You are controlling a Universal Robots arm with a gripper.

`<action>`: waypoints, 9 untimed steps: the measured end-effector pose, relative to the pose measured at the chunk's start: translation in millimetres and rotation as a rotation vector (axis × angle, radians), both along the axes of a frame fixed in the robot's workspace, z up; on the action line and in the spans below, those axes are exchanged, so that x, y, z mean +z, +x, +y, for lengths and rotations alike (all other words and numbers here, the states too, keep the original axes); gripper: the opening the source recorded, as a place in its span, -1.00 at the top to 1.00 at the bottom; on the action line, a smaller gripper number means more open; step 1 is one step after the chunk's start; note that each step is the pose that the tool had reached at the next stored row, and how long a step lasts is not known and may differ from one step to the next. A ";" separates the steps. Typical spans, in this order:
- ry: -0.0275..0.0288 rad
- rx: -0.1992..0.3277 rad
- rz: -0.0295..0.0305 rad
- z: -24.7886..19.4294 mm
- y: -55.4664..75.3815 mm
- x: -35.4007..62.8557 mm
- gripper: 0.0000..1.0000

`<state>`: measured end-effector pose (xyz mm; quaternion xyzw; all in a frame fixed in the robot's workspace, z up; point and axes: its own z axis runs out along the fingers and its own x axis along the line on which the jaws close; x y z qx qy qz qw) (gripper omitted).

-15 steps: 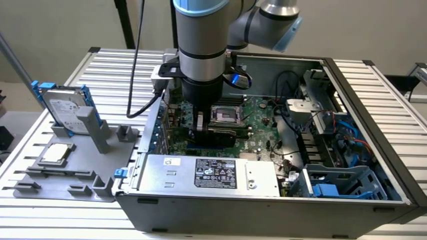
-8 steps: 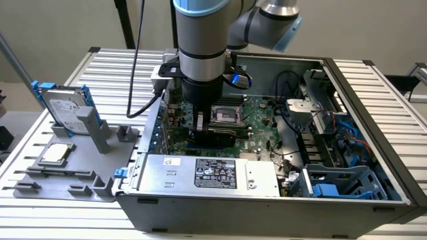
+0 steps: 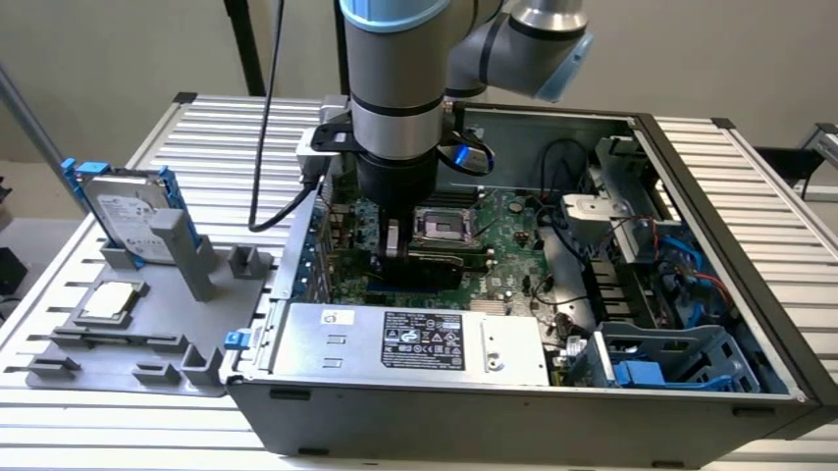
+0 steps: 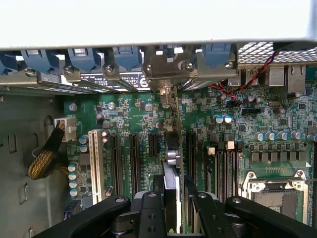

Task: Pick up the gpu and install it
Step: 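Insert the gpu into the slot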

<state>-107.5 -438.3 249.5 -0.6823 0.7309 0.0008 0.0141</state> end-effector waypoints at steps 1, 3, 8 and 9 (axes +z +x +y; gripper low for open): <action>0.0000 0.000 0.0000 0.0 0.0 0.0 0.47; -0.0001 0.000 0.0000 0.0 0.0 0.0 0.47; -0.0002 0.000 0.0001 -0.1 0.0 0.1 0.47; -0.0002 0.000 0.0002 -0.1 0.0 0.0 0.47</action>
